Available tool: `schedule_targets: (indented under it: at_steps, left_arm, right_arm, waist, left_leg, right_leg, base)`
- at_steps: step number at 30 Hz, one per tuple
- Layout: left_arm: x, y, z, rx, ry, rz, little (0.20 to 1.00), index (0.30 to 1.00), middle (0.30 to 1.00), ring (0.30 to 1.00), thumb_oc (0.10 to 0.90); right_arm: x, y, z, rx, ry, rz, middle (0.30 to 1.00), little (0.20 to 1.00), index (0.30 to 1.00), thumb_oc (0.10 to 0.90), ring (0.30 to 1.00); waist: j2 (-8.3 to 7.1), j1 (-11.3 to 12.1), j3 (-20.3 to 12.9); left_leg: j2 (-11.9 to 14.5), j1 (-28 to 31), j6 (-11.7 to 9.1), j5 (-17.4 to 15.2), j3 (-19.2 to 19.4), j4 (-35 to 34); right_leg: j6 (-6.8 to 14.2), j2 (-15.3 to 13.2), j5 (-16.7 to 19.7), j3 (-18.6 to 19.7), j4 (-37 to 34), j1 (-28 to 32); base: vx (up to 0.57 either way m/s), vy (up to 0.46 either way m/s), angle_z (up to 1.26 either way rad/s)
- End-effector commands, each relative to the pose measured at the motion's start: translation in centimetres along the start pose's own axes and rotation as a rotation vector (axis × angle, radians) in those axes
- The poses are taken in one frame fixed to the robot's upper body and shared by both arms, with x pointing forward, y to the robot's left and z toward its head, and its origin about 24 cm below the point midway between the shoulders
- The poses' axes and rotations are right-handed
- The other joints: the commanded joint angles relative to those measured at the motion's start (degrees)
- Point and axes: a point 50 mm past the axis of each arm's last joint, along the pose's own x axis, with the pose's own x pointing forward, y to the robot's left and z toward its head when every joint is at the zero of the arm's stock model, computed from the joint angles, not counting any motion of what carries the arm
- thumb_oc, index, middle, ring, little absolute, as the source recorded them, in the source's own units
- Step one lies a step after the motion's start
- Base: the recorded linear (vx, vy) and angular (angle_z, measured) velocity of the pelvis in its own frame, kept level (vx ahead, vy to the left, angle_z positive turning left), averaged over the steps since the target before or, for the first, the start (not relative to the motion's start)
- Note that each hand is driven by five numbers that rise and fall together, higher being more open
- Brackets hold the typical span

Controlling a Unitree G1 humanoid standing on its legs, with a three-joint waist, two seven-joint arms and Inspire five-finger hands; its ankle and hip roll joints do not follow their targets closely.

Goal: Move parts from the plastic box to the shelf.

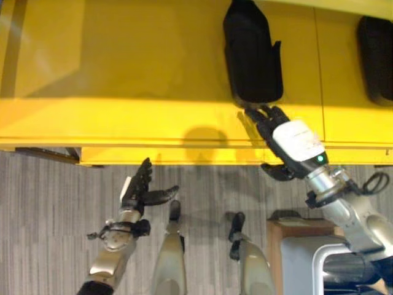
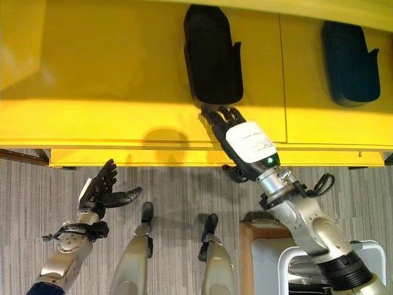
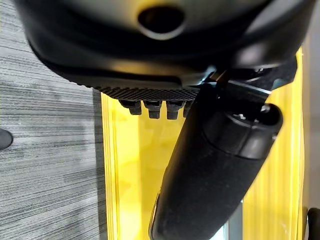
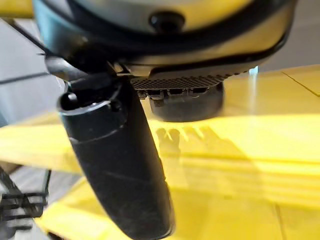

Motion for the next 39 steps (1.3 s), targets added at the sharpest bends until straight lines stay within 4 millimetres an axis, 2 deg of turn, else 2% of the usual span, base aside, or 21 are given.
schedule_targets:
  at_steps: [1, 7, 17, 26, 39]
  left_arm:
    - [-0.4, -0.2, 1.8, 0.024, -0.115, 0.013, 1.0, 1.0, 1.0, 1.0, 0.9]
    - [-0.4, -0.2, 1.7, 0.029, -0.123, 0.027, 1.0, 1.0, 1.0, 1.0, 0.9]
    - [-0.3, -0.7, 1.6, 0.028, -0.121, 0.017, 1.0, 1.0, 1.0, 1.0, 0.9]
    - [-0.5, -0.5, 1.4, 0.017, -0.117, 0.018, 1.0, 1.0, 1.0, 1.0, 0.9]
    - [-0.5, -0.8, 1.3, 0.013, -0.111, -0.002, 1.0, 1.0, 1.0, 1.0, 0.9]
  right_arm:
    - [0.1, -2.8, 1.2, -0.101, -0.079, -0.163, 1.0, 1.0, 1.0, 0.9, 1.0]
    - [-1.4, -2.7, 0.8, -0.116, -0.039, -0.214, 1.0, 1.0, 1.0, 0.9, 1.0]
    - [-1.7, -1.7, 0.1, -0.142, -0.009, -0.171, 1.0, 1.0, 1.0, 0.9, 1.0]
    - [-1.1, -2.3, -1.7, -0.191, 0.068, -0.239, 1.0, 1.0, 1.0, 0.9, 1.0]
    - [0.5, -0.4, -3.1, -0.143, 0.134, -0.17, 1.0, 1.0, 1.0, 0.9, 1.0]
  waist:
    - [-0.06, -1.4, -6.6]
    - [0.21, -2.1, -6.7]
    - [0.34, -2.1, -6.9]
    - [0.46, -1.9, -7.0]
    - [0.61, -1.1, -6.5]
  left_leg:
    - [2.8, 0.9, -0.3, -3.4, -0.7, 3.0]
    - [2.4, 0.7, -0.2, -3.5, -0.8, 3.2]
    - [2.2, 1.0, -0.3, -3.5, -0.5, 3.4]
    - [2.3, 1.1, -0.3, -3.6, -0.3, 3.5]
    - [2.3, 0.9, -0.2, -3.7, -0.5, 3.8]
  right_leg:
    - [2.2, -2.3, 2.8, 2.7, 0.0, 0.9]
    - [2.4, -2.7, 3.0, 2.8, -0.2, 1.2]
    - [2.5, -2.9, 3.0, 3.2, -0.3, 1.4]
    - [2.5, -2.9, 2.9, 3.3, 0.0, 1.3]
    - [2.3, -3.0, 2.7, 3.2, 0.7, 1.1]
  base:
    - [0.0, 0.0, 0.0]
    - [0.0, 0.0, 0.0]
    - [0.0, 0.0, 0.0]
    - [0.0, 0.0, 0.0]
    - [0.0, 0.0, 0.0]
